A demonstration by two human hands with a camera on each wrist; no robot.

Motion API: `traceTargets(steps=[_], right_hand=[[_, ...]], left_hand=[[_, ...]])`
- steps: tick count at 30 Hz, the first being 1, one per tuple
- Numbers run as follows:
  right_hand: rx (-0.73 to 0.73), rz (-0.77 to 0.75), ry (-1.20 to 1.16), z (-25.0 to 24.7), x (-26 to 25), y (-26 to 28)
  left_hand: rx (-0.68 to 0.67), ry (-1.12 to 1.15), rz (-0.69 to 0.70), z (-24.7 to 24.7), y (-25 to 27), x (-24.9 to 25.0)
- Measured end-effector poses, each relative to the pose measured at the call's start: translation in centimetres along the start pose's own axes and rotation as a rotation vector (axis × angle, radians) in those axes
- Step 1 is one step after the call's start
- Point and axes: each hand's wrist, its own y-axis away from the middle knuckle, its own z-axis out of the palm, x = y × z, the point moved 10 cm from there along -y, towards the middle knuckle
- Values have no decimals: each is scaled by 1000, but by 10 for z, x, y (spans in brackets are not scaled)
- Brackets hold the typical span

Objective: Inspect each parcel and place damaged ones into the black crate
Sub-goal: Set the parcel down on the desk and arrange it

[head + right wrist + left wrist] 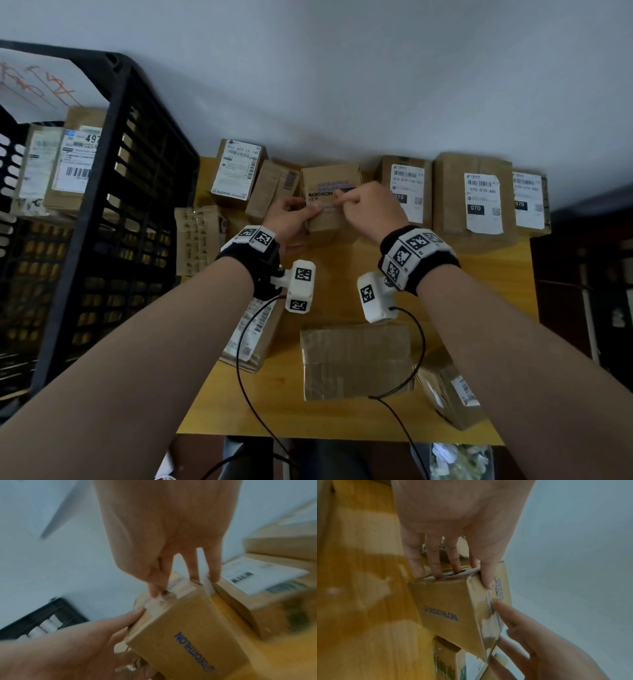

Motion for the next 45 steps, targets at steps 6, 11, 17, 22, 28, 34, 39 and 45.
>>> traceTargets(steps=[6,11,17,22,28,34,39,45], right_hand=[[159,275,-514,-7,33,2],[40,373,-664,9,30,8],[-113,596,-1068,22,40,41],[-141,524,-1146,8,32,62],[-22,533,-1151,2,37,80],[-23,464,-983,1,30,84],[-52,431,-1008,0,17,84],[-2,374,-891,-2,25,69]], left_hand=[[-28,-43,14,-4,4,-5],[-122,54,-48,10,17,-10],[-6,231,143,-14,43,36],[-43,290,199,-19,54,48],[-114,266,258,-16,75,58],[-115,263,323,-29,85,68],[-90,215,338,-35,83,69],[-20,141,312,-29,60,58]])
